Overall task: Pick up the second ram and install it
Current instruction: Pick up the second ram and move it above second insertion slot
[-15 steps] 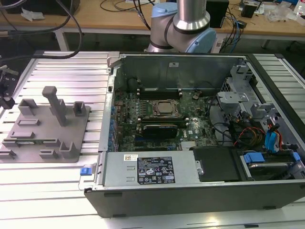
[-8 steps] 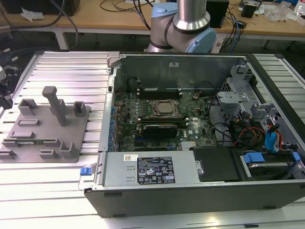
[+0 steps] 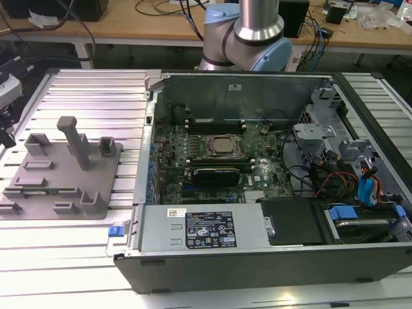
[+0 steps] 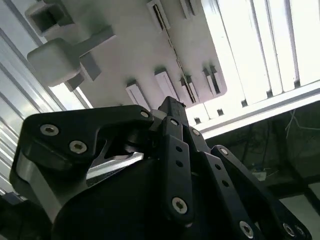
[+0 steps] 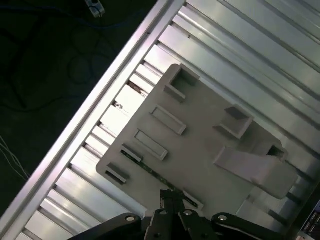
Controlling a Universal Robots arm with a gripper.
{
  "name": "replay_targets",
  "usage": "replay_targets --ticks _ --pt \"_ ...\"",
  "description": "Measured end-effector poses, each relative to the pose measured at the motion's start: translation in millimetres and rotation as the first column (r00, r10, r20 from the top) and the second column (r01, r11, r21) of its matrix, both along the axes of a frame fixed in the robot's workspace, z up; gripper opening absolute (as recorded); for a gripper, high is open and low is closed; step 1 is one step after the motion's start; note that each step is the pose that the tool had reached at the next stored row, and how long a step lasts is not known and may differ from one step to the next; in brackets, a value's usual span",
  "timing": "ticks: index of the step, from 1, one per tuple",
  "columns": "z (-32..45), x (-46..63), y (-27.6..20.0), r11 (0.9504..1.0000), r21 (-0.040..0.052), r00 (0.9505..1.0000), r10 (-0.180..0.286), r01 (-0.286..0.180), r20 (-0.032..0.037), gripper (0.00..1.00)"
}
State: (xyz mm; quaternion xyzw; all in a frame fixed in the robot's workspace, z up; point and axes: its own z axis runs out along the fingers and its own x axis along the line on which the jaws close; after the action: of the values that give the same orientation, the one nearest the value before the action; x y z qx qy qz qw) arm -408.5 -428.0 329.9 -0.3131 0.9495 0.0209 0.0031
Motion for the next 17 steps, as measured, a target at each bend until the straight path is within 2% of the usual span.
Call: replay_targets --ticks 2,4,5,6,8,10,11,12,13,14,15,16,17 --pt "0.0 0.0 0.0 0.9985 -0.0006 0.9985 0.054 -0.054 0.0000 0.08" --pt "0.0 0.0 0.0 0.9915 -0.0011 0.9915 0.130 -0.130 -0.0001 0.08" --pt "0.0 0.0 0.0 0.9885 -0.0010 0.9885 0.151 -0.151 0.0000 0.08" --pt "0.0 0.0 0.0 0.9836 -0.0011 0.9836 0.180 -0.180 -0.0001 0.08" --pt "0.0 0.0 0.0 0.9690 -0.0011 0.9690 0.247 -0.247 -0.0001 0.08" --pt "-0.1 0.0 0.0 0.9584 -0.0011 0.9584 0.285 -0.285 -0.0001 0.08" --pt "-0.1 0.0 0.0 0.9484 -0.0011 0.9484 0.317 -0.317 0.0000 0.08" --pt "-0.1 0.0 0.0 0.9333 -0.0011 0.9333 0.359 -0.359 -0.0001 0.08" --pt "-0.2 0.0 0.0 0.9217 -0.0011 0.9217 0.388 -0.388 0.0000 0.08" --pt "-0.4 0.0 0.0 0.9018 -0.0011 0.9018 0.432 -0.432 0.0000 0.08" --pt "-0.6 0.0 0.0 0.8772 -0.0011 0.8772 0.480 -0.480 -0.0001 0.08" --pt "-0.8 0.0 0.0 0.8596 -0.0011 0.8596 0.511 -0.511 0.0000 0.08" --pt "-1.1 0.1 -0.1 0.8341 -0.0011 0.8341 0.552 -0.552 0.0000 0.08"
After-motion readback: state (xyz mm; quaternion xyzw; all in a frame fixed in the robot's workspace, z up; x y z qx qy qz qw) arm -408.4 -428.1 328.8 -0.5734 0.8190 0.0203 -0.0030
